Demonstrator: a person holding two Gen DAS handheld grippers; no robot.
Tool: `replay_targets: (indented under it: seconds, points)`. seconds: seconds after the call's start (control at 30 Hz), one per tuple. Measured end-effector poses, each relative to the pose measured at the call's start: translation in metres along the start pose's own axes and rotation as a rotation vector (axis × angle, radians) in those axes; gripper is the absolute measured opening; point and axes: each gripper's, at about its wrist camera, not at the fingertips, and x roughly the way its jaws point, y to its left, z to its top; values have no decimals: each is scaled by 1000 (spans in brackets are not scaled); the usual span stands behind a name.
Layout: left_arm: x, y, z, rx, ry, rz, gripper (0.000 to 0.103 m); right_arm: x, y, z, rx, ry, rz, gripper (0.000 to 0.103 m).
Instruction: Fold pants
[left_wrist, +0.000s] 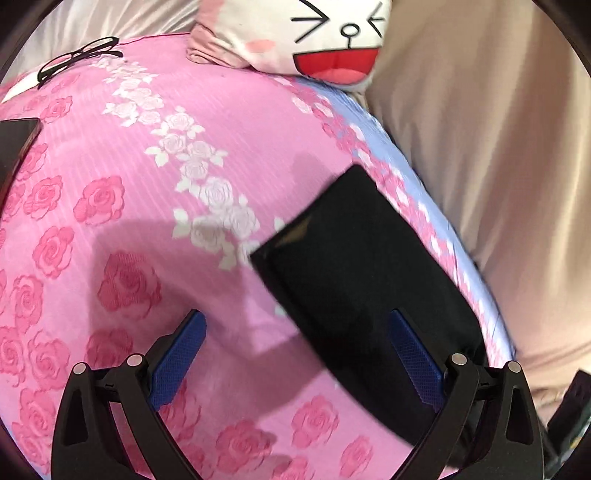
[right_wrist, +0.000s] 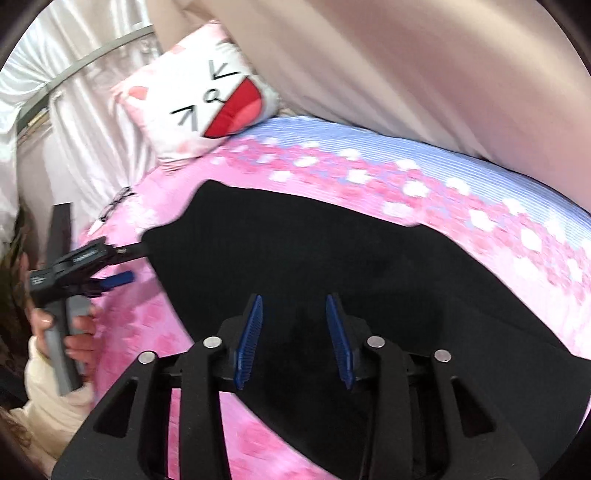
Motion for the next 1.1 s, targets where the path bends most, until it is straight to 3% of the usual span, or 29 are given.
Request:
replay_targets:
  seconds: [0.1, 0.13, 0.17, 0.2, 0.4, 0.47, 0.53, 0.63, 0.83, 1.1]
  points:
    - [7, -3, 7, -24, -29, 19, 98, 14, 24, 8, -34, 6, 23, 41]
    - [9, -5, 9, -19, -36, 40, 98, 18, 30, 11, -40, 7, 35, 48]
    - [11, -7, 10, -15, -45, 55, 97, 20, 34, 12, -44, 3, 39, 60]
    - [13, -9, 11, -14, -54, 63, 97, 22, 40, 13, -53, -6, 34, 64]
    - [28, -18, 15, 20, -90, 32, 93, 33, 42, 12, -60, 15, -1, 65]
    - [30, -19, 17, 16, -88, 26, 81, 36, 37, 11, -47, 24, -16, 66]
    - [32, -18, 19, 19, -92, 41, 33, 37, 31, 10, -34, 27, -23, 67]
    - [35, -14, 21, -2, -67, -2, 28, 36, 25, 8, -18, 23, -37, 76]
    - [31, -25, 19, 12, -78, 14, 20, 33, 18, 5, -15, 26, -42, 76]
    - [-12, -100, 4, 211, -195, 25, 18, 9, -9, -3, 34, -9, -61, 77]
